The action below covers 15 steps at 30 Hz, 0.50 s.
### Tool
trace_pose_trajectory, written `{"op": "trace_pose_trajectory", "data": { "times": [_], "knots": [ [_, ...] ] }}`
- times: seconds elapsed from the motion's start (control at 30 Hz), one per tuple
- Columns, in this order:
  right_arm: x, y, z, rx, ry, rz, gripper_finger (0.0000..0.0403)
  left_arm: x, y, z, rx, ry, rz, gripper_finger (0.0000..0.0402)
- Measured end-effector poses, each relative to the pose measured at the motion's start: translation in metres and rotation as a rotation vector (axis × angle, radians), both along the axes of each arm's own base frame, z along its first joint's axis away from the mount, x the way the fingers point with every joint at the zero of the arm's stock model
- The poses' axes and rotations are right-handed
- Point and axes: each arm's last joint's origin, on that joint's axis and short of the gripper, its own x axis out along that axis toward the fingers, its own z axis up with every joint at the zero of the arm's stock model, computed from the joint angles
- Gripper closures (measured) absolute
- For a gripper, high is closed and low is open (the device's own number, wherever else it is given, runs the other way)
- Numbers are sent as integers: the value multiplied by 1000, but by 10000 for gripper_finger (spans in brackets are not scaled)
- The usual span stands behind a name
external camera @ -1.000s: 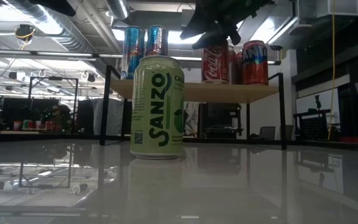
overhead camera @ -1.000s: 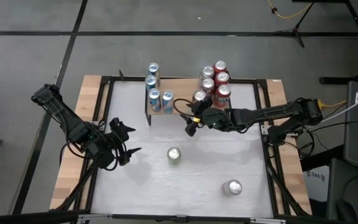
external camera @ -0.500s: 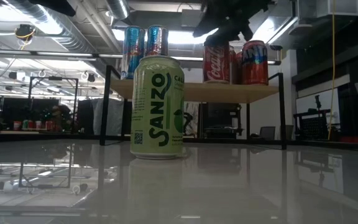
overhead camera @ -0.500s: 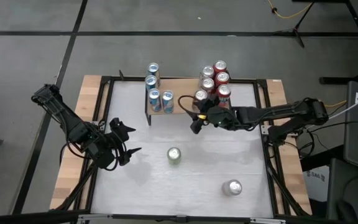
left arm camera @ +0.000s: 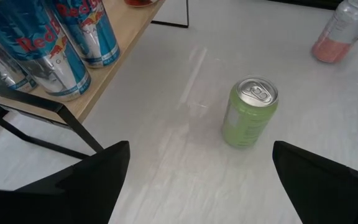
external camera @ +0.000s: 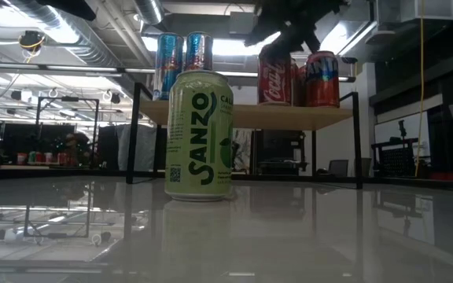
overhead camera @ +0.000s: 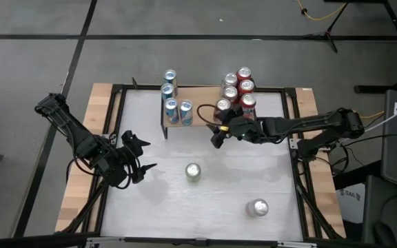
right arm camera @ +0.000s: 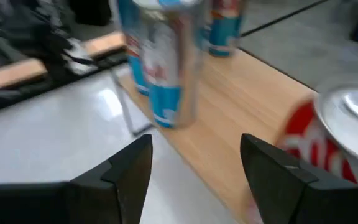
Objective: Sort soda cans
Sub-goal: Put the red-white soda can on the shelf aligned with the red-silver soda cans
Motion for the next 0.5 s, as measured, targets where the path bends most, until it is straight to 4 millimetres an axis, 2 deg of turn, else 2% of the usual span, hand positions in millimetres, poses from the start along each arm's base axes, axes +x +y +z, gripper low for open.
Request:
{"op": "trace_pose_trajectory", "data": {
  "times": [0.2,0.33,0.5],
  "knots": [
    [6,3,33,19,-78,116,171,0,0,0,0,0,0,15],
    [7,3,68,-53,-142,148,171,0,0,0,0,0,0,15],
    [5,-11,112,-156,-221,105,171,0,0,0,6,-5,5,15]
  ]
}}
